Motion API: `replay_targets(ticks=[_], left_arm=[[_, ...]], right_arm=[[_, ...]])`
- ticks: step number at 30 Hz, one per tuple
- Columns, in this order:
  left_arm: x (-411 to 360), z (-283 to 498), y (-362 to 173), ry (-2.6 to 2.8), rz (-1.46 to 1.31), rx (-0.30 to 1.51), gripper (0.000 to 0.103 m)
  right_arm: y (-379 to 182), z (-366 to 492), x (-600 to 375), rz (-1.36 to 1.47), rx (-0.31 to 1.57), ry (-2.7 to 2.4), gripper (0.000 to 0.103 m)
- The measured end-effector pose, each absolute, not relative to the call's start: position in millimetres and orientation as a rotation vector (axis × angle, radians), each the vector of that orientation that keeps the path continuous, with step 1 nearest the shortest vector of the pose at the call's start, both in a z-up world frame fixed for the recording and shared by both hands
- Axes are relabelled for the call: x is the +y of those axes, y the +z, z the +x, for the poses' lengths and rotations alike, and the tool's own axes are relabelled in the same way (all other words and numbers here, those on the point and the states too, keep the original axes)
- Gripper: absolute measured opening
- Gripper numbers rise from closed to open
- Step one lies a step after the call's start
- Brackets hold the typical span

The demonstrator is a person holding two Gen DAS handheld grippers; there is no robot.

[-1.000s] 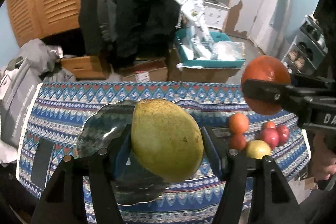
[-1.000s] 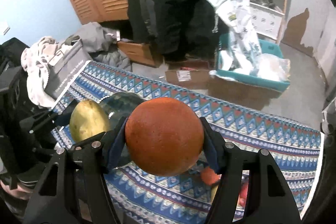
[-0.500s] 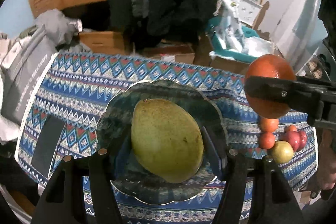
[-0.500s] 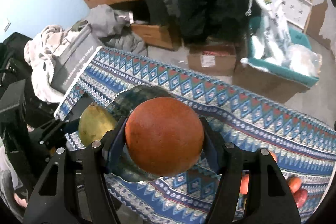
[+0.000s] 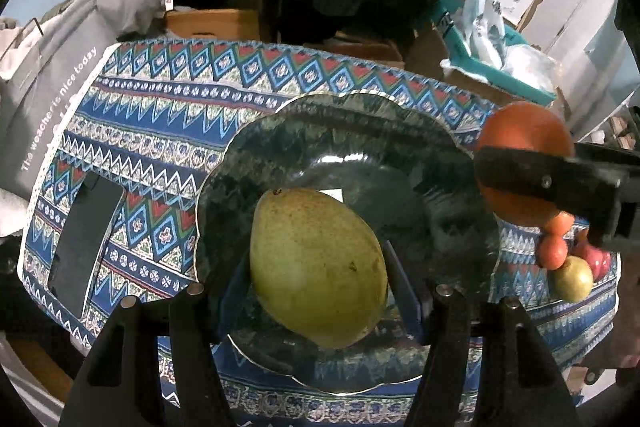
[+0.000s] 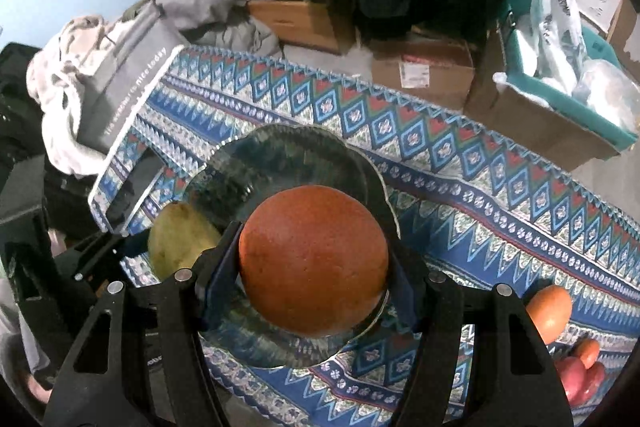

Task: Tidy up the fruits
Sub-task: 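Carry the pear with the left tool while the right tool carries the orange over the bowl, then lower the pear into the bowl and open the left tool while the right tool releases the orange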

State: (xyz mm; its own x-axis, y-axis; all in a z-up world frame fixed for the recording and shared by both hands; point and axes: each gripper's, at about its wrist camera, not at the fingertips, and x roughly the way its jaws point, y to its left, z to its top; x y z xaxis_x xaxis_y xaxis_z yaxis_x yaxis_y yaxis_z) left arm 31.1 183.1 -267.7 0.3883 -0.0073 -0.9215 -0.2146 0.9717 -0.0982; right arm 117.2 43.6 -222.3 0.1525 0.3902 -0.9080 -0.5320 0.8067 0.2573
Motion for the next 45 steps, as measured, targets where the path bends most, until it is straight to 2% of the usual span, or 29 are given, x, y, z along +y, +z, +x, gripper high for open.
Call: replay_targets(ticks=[12,23,26,30,38,42,45], left_arm=[[185.1,30.2,-300.7,0.142,-0.207,1.271,0.066],[192.3,32.8,-326.4,0.146,-0.286,1.371,0.066],[193.6,32.4,-319.3,0.152,-0.29,1.338,0.065],[194.0,32.7,-311.6,0.154,-0.296,1.317,0.069],[195.4,27.8,-304.2,0.171,-0.277,1.297,0.071],[192.7,26.5,-285.8,0.171,-0.258,1.248,0.071],[185.9,28.2,-266.1,0.172,-0.234,1.197,0.071]], right_arm=[[-264.7,105.5,54.7,-0.219,1.351,0.653,0.067],[-278.2,100.8,56.3,-0.24,1.383,0.648,0.067],[-278.6,101.7,55.9,-0.24,1.385,0.65,0.067],[-280.8,101.5,56.1,-0.237,1.392,0.657,0.067],[-253.4,105.5,51.2,-0.176,1.308,0.668,0.068],[-236.2,104.8,47.6,-0.159,1.252,0.638,0.076],[-217.2,101.8,42.5,-0.135,1.189,0.618,0.078]])
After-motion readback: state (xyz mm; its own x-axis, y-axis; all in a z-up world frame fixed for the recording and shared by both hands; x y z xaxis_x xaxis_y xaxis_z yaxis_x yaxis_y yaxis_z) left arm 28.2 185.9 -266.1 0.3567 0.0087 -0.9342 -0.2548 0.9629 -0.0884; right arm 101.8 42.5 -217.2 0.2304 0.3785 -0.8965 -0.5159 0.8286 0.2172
